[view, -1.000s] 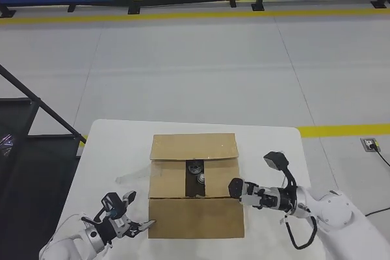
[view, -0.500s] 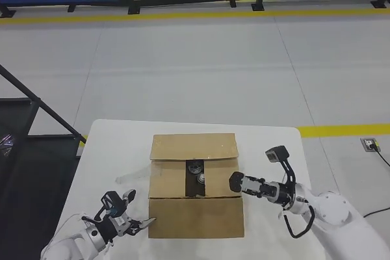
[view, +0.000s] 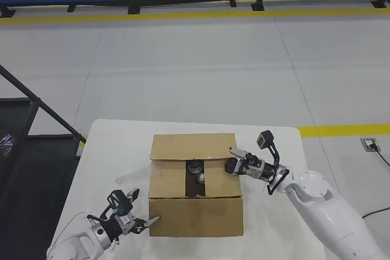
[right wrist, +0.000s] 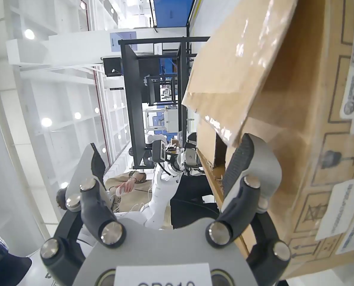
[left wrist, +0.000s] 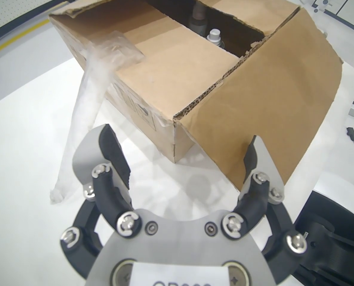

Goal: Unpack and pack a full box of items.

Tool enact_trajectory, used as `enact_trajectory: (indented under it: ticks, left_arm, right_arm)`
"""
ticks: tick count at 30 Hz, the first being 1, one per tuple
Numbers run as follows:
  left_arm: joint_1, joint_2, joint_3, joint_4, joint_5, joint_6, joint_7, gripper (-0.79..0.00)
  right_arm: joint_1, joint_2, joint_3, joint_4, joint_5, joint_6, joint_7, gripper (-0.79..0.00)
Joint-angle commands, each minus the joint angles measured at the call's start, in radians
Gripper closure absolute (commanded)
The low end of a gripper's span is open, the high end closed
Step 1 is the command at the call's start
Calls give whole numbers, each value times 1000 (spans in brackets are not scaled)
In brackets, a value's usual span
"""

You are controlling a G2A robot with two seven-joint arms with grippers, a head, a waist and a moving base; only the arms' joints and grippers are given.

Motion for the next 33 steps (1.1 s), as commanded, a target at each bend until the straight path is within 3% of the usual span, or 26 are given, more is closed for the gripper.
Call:
enact_trajectory:
  ticks: [1,5,13,26,33]
  left_arm:
    - [0,1,1,3,-2,3,2,-785]
    - [1,2,2,4,-3,8,2,-785]
    - [10,5,13,-11,2,22,-1,-785]
    - [30,10,15,-16,7,51,10,-785]
    - [35,12,17,-8,6,63,13,-785]
  right_arm:
    - [18,-11,-6,19,-11,-37,-35,-785]
    - [62,-38,-35,28,-60,-54,-124,-785]
    - [178,-96,-104,60,-303,-3,-410,-785]
    - [343,-206,-209,280,-495,35,-626,-785]
    - [384,-271,-256,430,-506,25,-633,-785]
